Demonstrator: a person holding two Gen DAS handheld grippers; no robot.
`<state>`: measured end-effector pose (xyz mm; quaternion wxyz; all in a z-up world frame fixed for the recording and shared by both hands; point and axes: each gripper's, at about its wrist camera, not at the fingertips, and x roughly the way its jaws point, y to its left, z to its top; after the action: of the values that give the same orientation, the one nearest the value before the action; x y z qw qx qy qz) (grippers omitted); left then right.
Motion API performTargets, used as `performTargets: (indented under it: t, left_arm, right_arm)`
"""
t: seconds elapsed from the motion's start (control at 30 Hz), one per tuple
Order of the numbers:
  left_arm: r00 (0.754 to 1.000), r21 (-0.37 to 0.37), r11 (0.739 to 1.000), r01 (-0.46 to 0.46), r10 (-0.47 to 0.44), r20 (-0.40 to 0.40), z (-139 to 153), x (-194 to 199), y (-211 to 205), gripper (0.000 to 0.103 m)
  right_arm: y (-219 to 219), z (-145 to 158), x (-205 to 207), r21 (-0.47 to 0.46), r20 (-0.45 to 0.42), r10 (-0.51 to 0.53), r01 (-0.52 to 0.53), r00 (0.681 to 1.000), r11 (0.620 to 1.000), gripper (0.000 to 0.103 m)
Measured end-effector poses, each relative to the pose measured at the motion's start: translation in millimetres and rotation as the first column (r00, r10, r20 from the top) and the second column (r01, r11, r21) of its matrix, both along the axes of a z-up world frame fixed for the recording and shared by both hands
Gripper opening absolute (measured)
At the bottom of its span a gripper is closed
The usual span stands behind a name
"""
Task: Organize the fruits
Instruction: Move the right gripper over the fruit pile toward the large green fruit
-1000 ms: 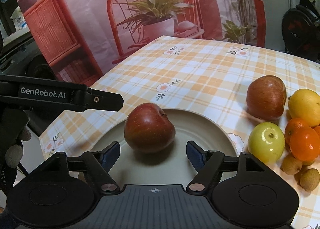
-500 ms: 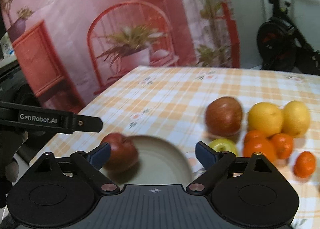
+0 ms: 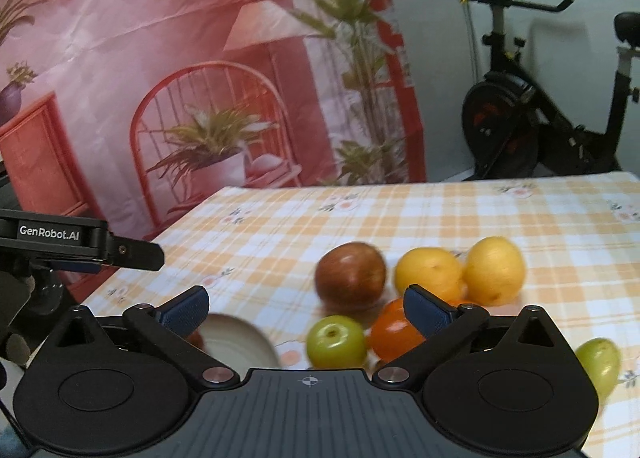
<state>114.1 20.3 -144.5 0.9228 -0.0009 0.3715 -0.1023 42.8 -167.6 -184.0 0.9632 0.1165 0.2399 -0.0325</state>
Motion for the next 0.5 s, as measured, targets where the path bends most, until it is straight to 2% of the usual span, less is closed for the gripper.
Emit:
performTargets:
  t: [0.23,0.43,0.5]
  left_arm:
    - [0.998,-0.034,0.998,0.055,-0.054,0.030,-2,1,-12,0.103]
    - [0.997,-0.093,0.993,0.077,-0.078,-0.007,-5,5,-23,0.103]
    - [0.997,-0.088,0.993,0.080,-0.081,-0.013,-5,6,-28,0.103]
  right_arm:
    - [-19,8,-13,-0.038,0.002,-0.005,0.005,1.000,0.999,0.103]
    - [-36,14,-19,-0.054,-0.088,-0.039,0.034,0.995,0.998,0.102]
    - [-42,13,-22,-0.053,-0.100,-0.054,0.049,0.993,0.997,0.102]
